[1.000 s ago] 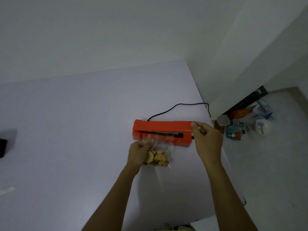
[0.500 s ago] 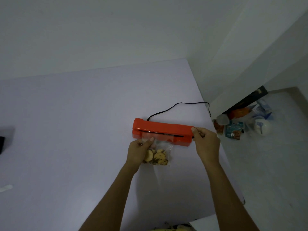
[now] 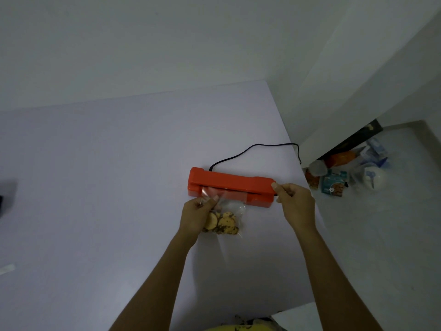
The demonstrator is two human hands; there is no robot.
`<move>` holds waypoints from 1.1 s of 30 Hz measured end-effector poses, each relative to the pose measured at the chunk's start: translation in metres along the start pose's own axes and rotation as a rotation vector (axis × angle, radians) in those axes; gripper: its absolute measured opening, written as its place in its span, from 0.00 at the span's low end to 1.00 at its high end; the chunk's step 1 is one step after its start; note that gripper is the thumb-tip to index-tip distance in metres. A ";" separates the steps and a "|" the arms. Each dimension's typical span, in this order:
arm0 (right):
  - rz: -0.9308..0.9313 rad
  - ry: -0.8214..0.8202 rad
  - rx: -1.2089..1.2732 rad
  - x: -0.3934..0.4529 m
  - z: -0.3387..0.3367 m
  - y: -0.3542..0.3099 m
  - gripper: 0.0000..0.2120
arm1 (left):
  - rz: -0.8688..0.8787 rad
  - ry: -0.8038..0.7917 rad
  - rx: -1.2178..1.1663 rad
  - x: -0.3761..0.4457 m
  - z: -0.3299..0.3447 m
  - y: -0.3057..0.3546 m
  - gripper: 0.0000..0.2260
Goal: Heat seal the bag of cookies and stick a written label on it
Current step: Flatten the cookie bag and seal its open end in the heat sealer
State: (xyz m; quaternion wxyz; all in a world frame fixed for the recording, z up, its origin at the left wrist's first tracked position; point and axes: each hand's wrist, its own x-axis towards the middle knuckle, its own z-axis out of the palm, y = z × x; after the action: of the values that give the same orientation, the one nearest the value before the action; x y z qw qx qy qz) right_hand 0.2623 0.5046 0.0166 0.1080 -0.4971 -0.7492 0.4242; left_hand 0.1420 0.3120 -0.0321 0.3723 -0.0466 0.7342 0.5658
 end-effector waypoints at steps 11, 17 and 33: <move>-0.001 0.004 0.017 -0.002 0.003 0.002 0.15 | 0.007 -0.006 0.026 -0.001 -0.001 0.001 0.15; -0.025 -0.015 -0.004 0.002 0.004 0.005 0.15 | 0.004 -0.007 0.038 0.001 -0.001 -0.001 0.17; 0.003 -0.028 -0.004 0.006 0.004 0.005 0.18 | 0.002 -0.003 0.046 0.003 -0.002 -0.003 0.18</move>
State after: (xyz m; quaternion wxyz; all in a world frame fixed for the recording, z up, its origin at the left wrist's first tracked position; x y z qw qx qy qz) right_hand 0.2605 0.5087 0.0086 0.0959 -0.4923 -0.7509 0.4296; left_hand 0.1402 0.3108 -0.0359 0.3737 -0.0365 0.7467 0.5491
